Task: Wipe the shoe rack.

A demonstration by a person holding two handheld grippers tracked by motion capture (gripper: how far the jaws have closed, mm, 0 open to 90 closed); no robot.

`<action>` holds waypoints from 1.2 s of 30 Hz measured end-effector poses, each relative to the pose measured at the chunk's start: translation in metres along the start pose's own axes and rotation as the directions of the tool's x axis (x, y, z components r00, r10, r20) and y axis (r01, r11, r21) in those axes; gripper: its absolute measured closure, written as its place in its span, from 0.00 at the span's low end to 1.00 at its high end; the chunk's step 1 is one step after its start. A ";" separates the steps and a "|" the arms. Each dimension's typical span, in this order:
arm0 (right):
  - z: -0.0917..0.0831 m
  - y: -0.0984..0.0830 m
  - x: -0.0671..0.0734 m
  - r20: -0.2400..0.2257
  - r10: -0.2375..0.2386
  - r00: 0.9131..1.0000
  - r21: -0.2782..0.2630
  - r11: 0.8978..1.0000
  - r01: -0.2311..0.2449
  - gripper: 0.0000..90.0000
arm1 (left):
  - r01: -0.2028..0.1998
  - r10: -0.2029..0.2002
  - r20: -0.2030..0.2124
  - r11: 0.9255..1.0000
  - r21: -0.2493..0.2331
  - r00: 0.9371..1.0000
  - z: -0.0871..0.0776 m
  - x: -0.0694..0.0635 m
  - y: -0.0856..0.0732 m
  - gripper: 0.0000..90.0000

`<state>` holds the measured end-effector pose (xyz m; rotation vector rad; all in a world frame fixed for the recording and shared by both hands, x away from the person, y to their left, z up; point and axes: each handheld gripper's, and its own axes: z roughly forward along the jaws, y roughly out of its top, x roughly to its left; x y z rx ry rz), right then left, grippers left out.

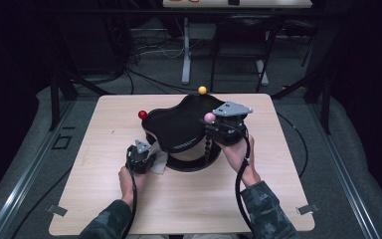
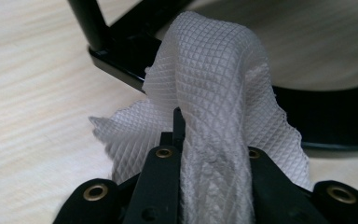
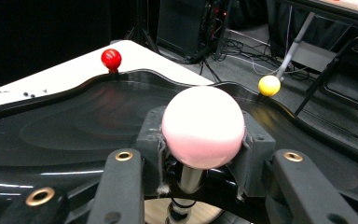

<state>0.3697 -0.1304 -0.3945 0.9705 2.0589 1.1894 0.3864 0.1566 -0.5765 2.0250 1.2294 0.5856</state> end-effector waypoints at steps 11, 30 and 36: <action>0.000 0.000 0.000 -0.011 0.003 1.000 -0.003 1.000 -0.003 0.67 | -0.003 0.003 0.055 1.000 -0.005 0.999 -0.009 -0.023 -0.008 0.94; 0.000 0.001 0.000 -0.006 0.005 1.000 0.004 1.000 -0.005 0.67 | -0.060 0.062 0.110 0.998 -0.020 0.992 -0.008 -0.078 -0.002 0.94; 0.002 0.001 0.000 -0.001 0.008 1.000 0.004 1.000 -0.008 0.67 | -0.119 0.121 0.123 0.993 -0.018 0.985 -0.005 -0.089 0.003 0.94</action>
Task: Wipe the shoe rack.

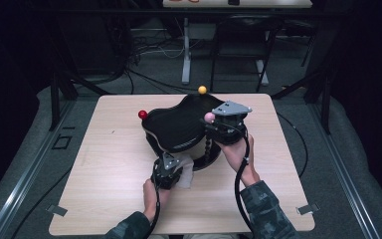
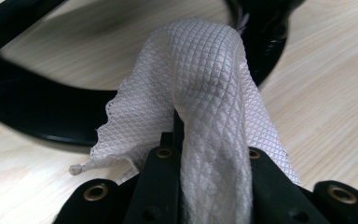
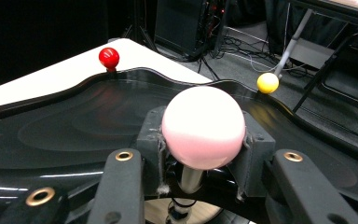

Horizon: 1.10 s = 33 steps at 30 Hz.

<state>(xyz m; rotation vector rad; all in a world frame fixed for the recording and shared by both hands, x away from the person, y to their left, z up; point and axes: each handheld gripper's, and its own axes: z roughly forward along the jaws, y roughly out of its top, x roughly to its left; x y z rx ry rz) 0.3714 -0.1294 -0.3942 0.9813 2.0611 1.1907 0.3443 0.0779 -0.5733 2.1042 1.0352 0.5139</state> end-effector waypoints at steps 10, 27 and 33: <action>0.000 0.001 0.001 0.006 0.004 1.000 0.006 1.000 -0.004 0.67 | -0.004 0.004 0.017 1.000 -0.025 1.000 0.004 -0.011 0.008 0.94; 0.000 0.000 -0.001 -0.005 0.000 1.000 0.003 1.000 0.000 0.67 | -0.020 0.023 0.128 1.000 -0.024 0.992 0.011 -0.026 0.017 0.94; 0.000 -0.002 -0.002 -0.017 -0.002 1.000 -0.018 1.000 0.002 0.67 | -0.010 0.010 0.091 1.000 -0.007 0.996 -0.009 -0.002 0.005 0.94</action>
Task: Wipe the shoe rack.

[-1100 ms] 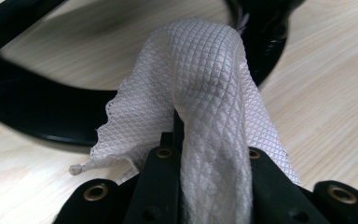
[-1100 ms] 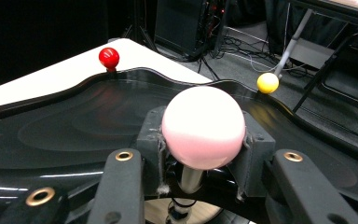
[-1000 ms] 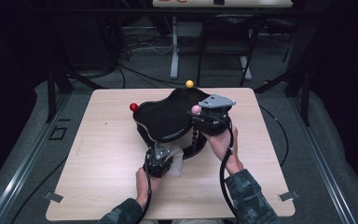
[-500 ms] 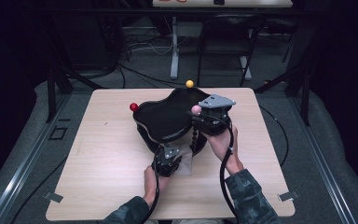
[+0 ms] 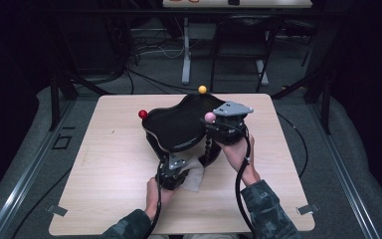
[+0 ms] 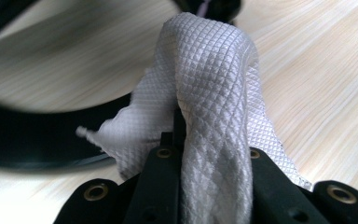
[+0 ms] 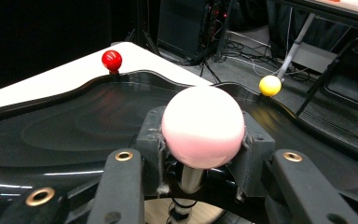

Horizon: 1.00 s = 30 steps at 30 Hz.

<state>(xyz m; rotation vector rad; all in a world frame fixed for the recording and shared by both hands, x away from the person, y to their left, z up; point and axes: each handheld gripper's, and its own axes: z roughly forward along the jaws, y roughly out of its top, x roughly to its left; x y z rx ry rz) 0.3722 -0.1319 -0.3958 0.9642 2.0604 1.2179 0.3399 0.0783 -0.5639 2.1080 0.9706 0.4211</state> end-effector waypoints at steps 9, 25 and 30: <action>0.000 0.001 0.000 0.010 0.001 1.000 0.008 1.000 -0.001 0.67 | 0.036 -0.036 -0.055 0.999 -0.001 0.998 -0.031 0.036 -0.014 0.94; 0.002 0.003 0.007 0.052 0.014 0.999 0.019 1.000 -0.015 0.63 | 0.066 -0.067 -0.097 0.998 -0.014 0.993 -0.070 0.067 -0.023 0.94; 0.001 -0.002 0.007 0.069 -0.006 0.998 -0.016 1.000 0.007 0.67 | 0.091 -0.093 -0.120 0.996 -0.019 0.988 -0.077 0.077 -0.027 0.94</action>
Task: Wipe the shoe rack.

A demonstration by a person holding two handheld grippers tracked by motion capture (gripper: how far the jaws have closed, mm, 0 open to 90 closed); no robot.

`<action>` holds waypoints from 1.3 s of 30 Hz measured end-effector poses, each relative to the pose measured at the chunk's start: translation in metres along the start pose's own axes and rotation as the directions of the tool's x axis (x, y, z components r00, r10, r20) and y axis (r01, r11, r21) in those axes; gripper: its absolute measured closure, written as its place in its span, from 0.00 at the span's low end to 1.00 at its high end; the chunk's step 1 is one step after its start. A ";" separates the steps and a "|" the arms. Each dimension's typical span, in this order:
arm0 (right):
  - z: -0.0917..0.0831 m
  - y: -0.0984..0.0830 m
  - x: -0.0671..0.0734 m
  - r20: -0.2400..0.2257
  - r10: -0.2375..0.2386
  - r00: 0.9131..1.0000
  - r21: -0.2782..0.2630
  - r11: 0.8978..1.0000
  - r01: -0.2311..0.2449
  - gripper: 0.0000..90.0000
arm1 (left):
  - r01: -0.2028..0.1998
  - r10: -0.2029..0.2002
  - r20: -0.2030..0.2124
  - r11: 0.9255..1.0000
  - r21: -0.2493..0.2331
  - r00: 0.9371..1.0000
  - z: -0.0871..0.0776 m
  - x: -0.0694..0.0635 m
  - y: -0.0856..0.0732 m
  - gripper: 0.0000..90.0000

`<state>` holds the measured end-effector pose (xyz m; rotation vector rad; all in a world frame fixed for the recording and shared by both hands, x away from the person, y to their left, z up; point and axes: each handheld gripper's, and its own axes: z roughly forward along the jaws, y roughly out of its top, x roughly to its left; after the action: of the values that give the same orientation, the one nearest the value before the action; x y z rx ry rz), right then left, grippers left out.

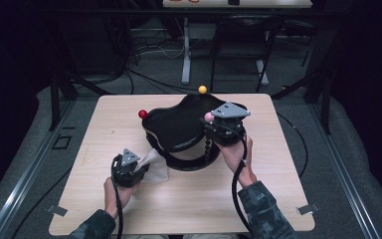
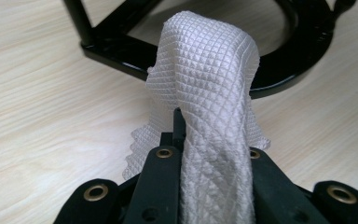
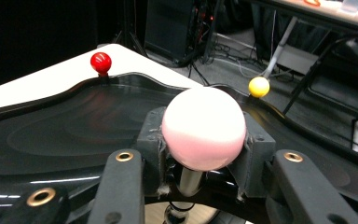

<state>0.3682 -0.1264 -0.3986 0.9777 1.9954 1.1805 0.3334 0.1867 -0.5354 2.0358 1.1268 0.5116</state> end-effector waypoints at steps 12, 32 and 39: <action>-0.010 -0.004 -0.016 -0.151 -0.020 0.988 0.000 1.000 0.020 0.67 | 0.073 -0.074 -0.062 0.997 -0.009 0.995 -0.003 0.024 -0.003 0.94; -0.022 -0.014 -0.010 -0.044 -0.007 0.999 -0.007 1.000 0.007 0.67 | 0.112 -0.114 -0.092 0.993 -0.019 0.989 0.032 0.030 0.019 0.93; -0.022 -0.014 -0.014 -0.075 -0.029 0.997 -0.007 1.000 0.029 0.67 | 0.135 -0.135 -0.117 0.991 -0.007 0.984 0.043 0.038 0.022 0.93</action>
<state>0.3538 -0.1524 -0.4001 0.9110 2.0563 1.2231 0.3934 0.1939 -0.5469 1.9346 1.3250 0.5677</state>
